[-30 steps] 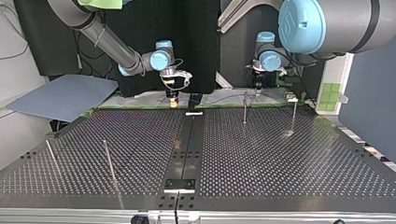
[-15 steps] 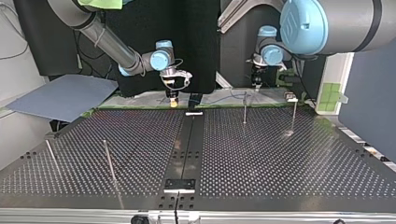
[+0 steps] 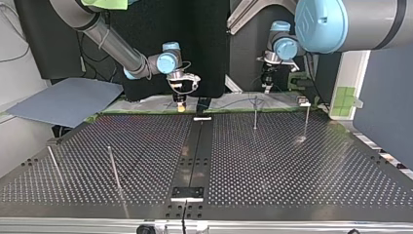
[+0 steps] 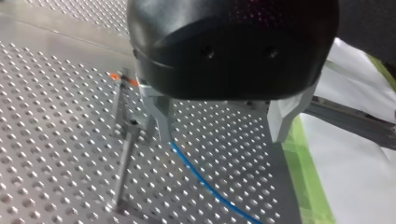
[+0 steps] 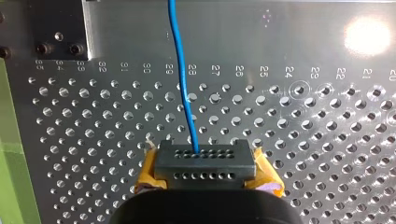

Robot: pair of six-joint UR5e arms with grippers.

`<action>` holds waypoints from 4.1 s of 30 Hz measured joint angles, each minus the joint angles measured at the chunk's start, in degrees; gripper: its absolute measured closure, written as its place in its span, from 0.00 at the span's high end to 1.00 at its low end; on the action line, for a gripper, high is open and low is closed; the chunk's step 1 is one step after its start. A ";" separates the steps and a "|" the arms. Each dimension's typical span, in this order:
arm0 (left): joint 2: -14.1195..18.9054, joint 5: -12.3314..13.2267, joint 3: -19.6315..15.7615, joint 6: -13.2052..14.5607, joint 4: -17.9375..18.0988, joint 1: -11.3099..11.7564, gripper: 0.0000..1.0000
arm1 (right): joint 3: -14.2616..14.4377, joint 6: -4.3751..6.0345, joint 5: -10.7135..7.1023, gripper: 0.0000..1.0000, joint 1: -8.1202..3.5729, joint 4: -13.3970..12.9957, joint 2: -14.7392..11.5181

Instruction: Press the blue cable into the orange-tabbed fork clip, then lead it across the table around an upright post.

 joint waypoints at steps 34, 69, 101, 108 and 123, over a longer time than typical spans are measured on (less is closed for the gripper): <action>5.12 2.34 -2.69 -5.52 5.23 -2.55 1.00 | -0.22 0.09 -0.39 0.00 0.00 0.02 0.07; 5.12 -0.20 -2.35 -7.97 2.19 -2.94 1.00 | -0.25 0.02 -0.80 0.00 0.00 0.69 0.17; 4.53 -6.03 1.57 -8.09 2.47 -11.15 1.00 | -0.23 0.04 -0.76 0.00 0.00 0.69 0.35; 1.70 -8.93 4.25 -7.26 1.93 -13.01 1.00 | -0.25 0.12 -0.79 0.00 0.04 0.69 0.35; 0.56 -14.19 10.42 -7.08 -2.46 -15.91 1.00 | -0.24 0.29 -0.80 0.00 0.00 0.64 0.38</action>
